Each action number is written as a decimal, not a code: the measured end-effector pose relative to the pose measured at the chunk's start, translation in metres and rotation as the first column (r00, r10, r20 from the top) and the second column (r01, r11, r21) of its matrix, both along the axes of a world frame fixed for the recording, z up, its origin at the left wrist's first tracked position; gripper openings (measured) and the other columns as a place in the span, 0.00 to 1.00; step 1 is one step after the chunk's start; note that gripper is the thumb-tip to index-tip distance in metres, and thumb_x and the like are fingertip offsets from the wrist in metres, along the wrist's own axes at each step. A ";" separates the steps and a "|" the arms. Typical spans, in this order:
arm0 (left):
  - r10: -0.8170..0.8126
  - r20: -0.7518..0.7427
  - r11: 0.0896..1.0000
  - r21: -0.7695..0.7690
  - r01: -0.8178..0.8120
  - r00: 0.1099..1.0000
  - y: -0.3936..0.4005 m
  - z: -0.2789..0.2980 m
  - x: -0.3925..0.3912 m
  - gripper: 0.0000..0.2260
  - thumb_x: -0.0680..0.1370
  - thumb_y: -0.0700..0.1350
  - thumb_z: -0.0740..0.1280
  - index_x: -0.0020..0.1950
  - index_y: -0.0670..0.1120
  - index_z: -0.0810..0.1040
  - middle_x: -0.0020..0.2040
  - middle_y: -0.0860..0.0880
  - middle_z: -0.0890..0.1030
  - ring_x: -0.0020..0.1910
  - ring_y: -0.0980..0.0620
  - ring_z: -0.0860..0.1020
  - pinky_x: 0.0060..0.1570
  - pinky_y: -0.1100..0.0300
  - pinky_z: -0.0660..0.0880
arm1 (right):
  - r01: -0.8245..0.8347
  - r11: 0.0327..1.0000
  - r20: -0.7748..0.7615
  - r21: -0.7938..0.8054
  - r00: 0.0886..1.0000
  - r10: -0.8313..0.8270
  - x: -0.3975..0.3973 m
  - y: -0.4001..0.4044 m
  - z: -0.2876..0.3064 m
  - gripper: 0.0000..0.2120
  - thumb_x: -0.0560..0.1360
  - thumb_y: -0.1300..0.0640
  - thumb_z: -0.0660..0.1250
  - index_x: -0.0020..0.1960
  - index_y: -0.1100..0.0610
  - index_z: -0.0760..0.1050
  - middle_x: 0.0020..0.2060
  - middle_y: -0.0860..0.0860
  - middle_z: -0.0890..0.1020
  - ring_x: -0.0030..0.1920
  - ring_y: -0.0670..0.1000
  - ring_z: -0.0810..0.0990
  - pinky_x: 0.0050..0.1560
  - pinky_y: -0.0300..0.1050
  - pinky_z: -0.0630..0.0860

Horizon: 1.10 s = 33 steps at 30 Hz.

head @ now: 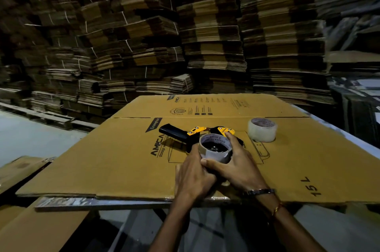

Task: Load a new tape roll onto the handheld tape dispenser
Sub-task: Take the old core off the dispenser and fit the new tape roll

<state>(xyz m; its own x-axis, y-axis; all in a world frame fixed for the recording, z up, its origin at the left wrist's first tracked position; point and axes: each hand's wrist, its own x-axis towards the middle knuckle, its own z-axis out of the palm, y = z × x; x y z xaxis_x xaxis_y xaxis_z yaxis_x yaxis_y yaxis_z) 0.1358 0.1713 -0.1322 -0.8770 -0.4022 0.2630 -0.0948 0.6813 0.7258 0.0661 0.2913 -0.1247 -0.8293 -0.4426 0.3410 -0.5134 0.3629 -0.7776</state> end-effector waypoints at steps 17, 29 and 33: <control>-0.117 0.013 0.992 0.054 0.116 0.993 -0.010 0.009 -0.002 0.30 0.59 0.65 0.70 0.56 0.63 0.62 0.48 0.63 0.79 0.50 0.56 0.78 0.66 0.42 0.68 | -0.053 0.998 0.007 -0.016 0.999 0.053 -0.014 0.000 0.009 0.37 0.61 0.41 0.81 0.66 0.43 0.70 0.56 0.38 0.81 0.54 0.39 0.80 0.53 0.36 0.77; -0.072 -0.002 0.996 0.056 0.072 0.997 -0.011 0.006 -0.005 0.35 0.61 0.63 0.73 0.65 0.58 0.65 0.54 0.60 0.80 0.52 0.54 0.79 0.63 0.43 0.70 | -0.035 0.999 -0.021 -0.036 0.999 0.034 -0.011 -0.001 0.010 0.32 0.63 0.37 0.78 0.63 0.42 0.72 0.55 0.39 0.82 0.54 0.39 0.81 0.57 0.44 0.80; -0.060 0.010 0.996 0.069 0.060 0.998 -0.011 0.004 -0.004 0.30 0.66 0.57 0.75 0.63 0.57 0.64 0.50 0.61 0.79 0.51 0.52 0.78 0.65 0.44 0.70 | -0.044 0.994 -0.033 0.104 0.998 0.048 -0.007 0.000 0.019 0.47 0.61 0.34 0.78 0.74 0.48 0.63 0.62 0.39 0.76 0.62 0.46 0.78 0.63 0.46 0.77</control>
